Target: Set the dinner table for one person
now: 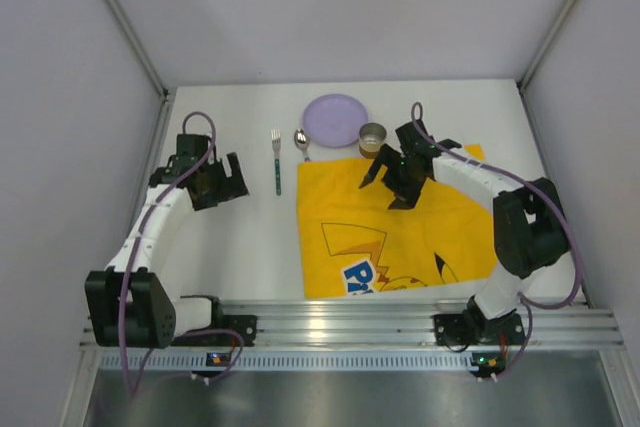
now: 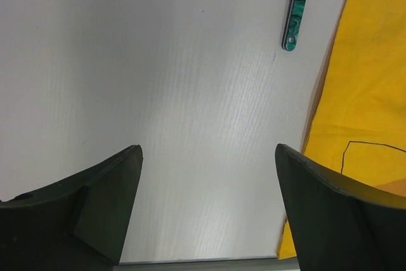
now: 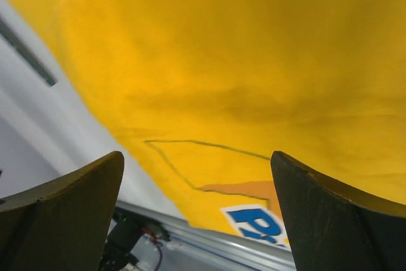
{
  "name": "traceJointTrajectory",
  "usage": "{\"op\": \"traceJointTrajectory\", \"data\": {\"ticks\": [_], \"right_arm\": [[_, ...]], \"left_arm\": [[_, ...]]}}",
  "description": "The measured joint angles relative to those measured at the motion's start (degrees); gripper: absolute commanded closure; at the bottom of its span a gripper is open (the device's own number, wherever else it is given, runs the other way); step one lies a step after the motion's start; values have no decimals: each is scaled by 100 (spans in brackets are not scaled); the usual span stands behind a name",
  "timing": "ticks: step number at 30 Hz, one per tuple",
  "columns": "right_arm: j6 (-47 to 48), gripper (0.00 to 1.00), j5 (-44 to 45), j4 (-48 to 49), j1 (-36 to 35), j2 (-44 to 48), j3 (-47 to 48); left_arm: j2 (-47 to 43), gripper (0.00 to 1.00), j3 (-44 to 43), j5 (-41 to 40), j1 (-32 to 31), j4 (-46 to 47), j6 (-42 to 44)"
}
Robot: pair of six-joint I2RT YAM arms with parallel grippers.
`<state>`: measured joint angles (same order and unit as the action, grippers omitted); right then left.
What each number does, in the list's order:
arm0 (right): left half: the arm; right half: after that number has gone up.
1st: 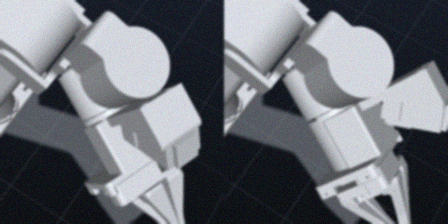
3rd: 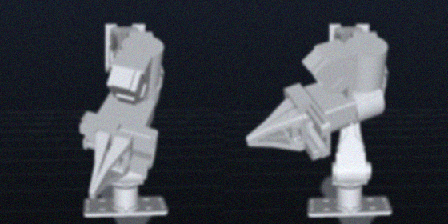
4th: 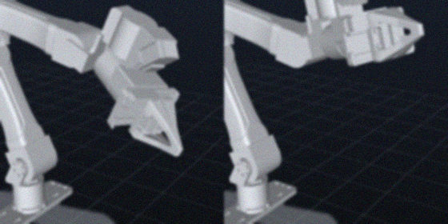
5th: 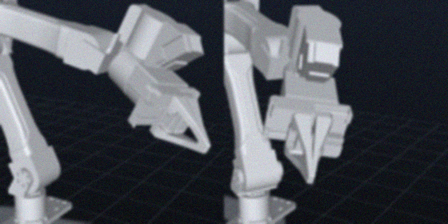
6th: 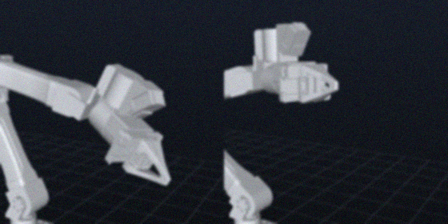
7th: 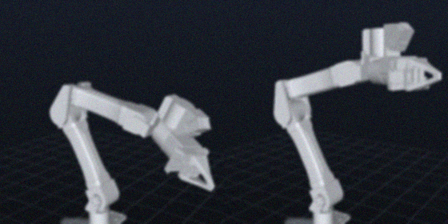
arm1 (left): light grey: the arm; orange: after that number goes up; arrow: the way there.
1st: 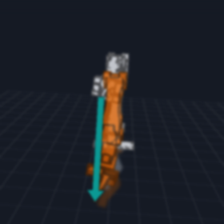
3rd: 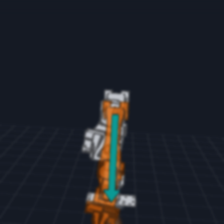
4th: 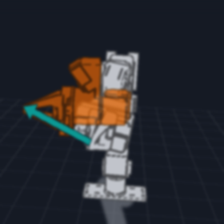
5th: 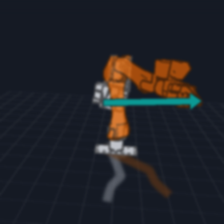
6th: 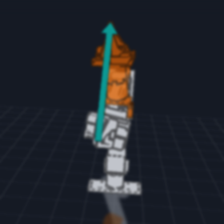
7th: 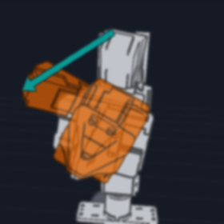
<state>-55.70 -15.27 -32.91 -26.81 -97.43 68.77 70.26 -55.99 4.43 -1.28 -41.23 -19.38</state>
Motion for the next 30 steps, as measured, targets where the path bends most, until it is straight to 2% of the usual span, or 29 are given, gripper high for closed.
{"op": "traceJointTrajectory", "data": {"ticks": [5, 11, 17, 23, 24, 25, 27, 28, 30], "right_arm": [[529, 0, 535, -245, 492, 61, -588], [804, 0, 671, -369, 442, 184, -883], [968, 0, 715, -426, 442, 415, -927], [1049, 0, 728, -466, 442, 557, -1106], [1058, 0, 730, -485, 442, 557, -1132], [1067, 0, 728, -503, 442, 557, -1147], [1088, 0, 728, -527, 442, 562, -1169], [1106, 0, 728, -540, 442, 562, -1169], [1143, 0, 728, -575, 442, 562, -1172]], "left_arm": [[850, 10, -271, -42, -308, 256, -22], [2356, 12, -1016, -249, -822, 599, -37], [3390, 14, -1834, -444, -1034, 791, -37], [4286, 22, -2673, -573, -1154, 892, -52], [4465, 25, -2820, -599, -1185, 887, -63], [4603, 36, -2924, -636, -1213, 898, -74], [4852, 44, -3150, -780, -1279, 831, -79], [4911, 57, -3246, -798, -1307, 841, -81], [5071, 69, -3449, -953, -1370, 809, -94]]}}
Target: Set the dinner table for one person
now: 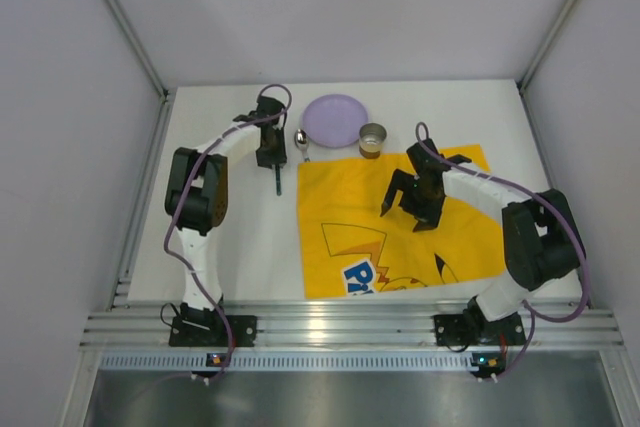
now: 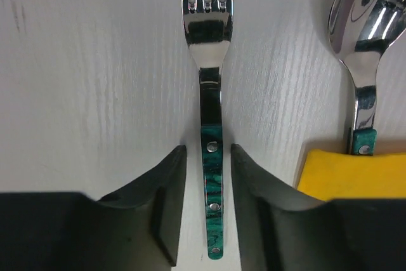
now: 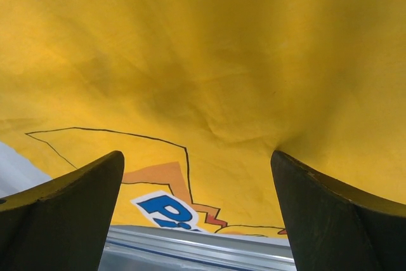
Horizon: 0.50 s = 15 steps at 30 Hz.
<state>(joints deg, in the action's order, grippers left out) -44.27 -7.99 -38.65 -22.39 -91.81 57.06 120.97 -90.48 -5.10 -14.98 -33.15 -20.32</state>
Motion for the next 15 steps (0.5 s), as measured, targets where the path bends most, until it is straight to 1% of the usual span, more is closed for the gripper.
{"op": "traceJointTrajectory", "data": {"ticks": [1, 3, 4, 9, 12, 15], "right_arm": [[20, 0, 0, -7, 0, 0, 0], [48, 0, -2, -20, 0, 0, 0], [63, 0, -7, -24, 0, 0, 0], [76, 0, -26, -26, -42, -24, 0], [68, 0, -52, -20, -216, -146, 0], [9, 0, -136, 24, -468, -326, 0]], "left_arm": [[46, 82, -59, -39, -22, 13, 24], [120, 98, -164, -98, -52, -13, 0], [144, 100, -199, -114, -63, -11, 13], [142, 100, -210, -216, -76, -24, 13], [57, 100, -116, -348, -74, -35, 39], [-166, 100, 94, -459, -37, -236, 76]]}}
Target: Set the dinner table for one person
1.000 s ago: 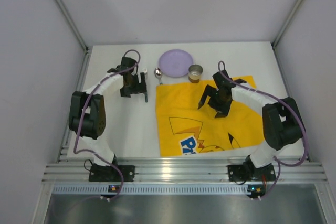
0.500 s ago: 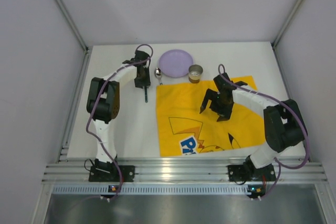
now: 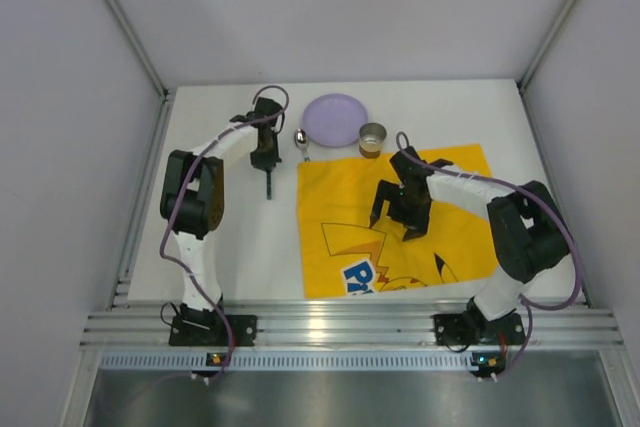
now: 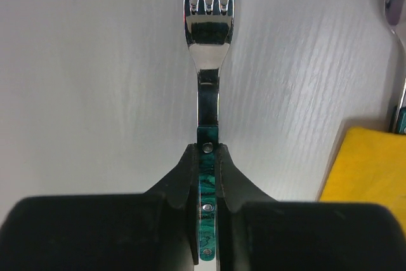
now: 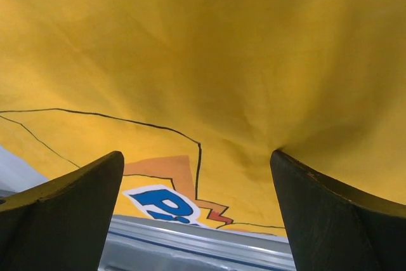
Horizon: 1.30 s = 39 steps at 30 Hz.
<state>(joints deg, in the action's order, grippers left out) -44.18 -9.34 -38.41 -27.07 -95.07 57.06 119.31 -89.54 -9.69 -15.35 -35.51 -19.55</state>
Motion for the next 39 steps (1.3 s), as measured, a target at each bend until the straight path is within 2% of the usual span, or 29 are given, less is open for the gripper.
{"op": "traceJointTrajectory", "data": {"ticks": [5, 12, 17, 21, 27, 39], "right_arm": [[-195, 0, -210, 162, -289, -114, 2], [-402, 0, -422, 273, -691, -319, 190], [-450, 0, -435, 341, -876, -334, 199], [-426, 0, -326, 280, -892, -297, 201], [-197, 0, 295, -326, -905, -42, 422], [-87, 0, 728, -619, -748, 758, 577]], "left_arm": [[-789, 100, 282, -39, 48, -313, 2], [-2409, 100, 684, 118, 26, -372, -144], [-2990, 100, 1095, 372, -212, -372, -295], [-3034, 100, 1473, 487, -940, -343, -442], [-3008, 100, 2052, 590, -2140, -240, -656], [-2052, 100, 2280, 354, -2293, 417, -953]]}}
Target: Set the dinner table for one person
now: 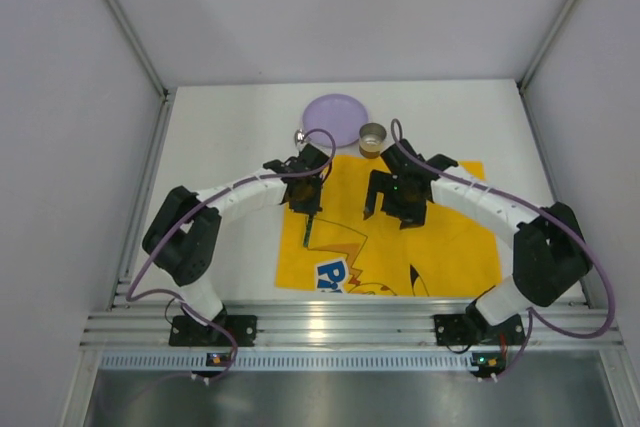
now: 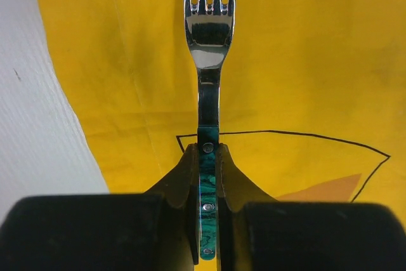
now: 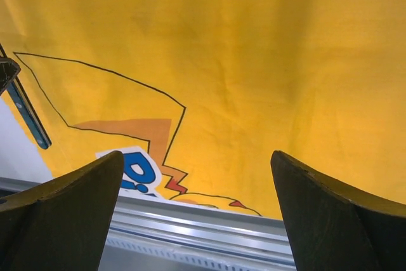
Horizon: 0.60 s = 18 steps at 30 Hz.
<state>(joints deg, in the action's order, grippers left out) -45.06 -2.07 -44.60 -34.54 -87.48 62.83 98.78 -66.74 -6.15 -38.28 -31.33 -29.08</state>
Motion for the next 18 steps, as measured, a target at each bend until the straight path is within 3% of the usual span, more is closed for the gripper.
{"op": "traceJointTrajectory", "data": {"ticks": [3, 5, 7, 13, 16, 18], "right_arm": [[0, 0, 50, -13, 81, 177, -142], [2, 0, 74, -59, 149, 271, -232], [4, 0, 87, -83, 210, 308, -278], [28, 0, 98, -133, 308, 313, -317], [50, 0, 101, -136, 323, 313, -317], [52, 0, 98, -133, 323, 313, -317]], "left_arm": [[11, 100, 245, -50, -52, 26, -149], [11, 89, 334, -76, -79, 26, -256], [11, 66, 358, -79, -85, 20, -354], [-2, 23, 289, -83, -103, -55, -546], [-103, 16, 164, -262, -105, -243, -520], [-254, 19, 76, -446, -70, -345, -452]]}}
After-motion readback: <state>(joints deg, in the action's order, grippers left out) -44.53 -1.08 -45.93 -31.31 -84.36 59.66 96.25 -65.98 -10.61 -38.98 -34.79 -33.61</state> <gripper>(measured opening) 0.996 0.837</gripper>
